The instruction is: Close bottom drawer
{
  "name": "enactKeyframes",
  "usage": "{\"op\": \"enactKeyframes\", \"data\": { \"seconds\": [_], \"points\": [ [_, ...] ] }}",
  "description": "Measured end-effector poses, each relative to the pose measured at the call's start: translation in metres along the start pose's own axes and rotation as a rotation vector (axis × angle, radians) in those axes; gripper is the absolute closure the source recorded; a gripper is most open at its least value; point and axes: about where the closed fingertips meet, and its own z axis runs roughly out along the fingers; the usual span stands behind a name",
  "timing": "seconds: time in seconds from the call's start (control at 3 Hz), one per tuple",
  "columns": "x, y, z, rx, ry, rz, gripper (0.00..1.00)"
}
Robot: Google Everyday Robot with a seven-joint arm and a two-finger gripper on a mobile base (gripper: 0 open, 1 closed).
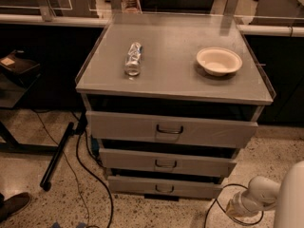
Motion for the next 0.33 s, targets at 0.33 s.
{"op": "enactKeyframes", "data": {
  "seconds": [0.33],
  "points": [
    [0.0009, 0.0004, 0.0005, 0.0, 0.004, -0.001, 0.76]
  ]
}}
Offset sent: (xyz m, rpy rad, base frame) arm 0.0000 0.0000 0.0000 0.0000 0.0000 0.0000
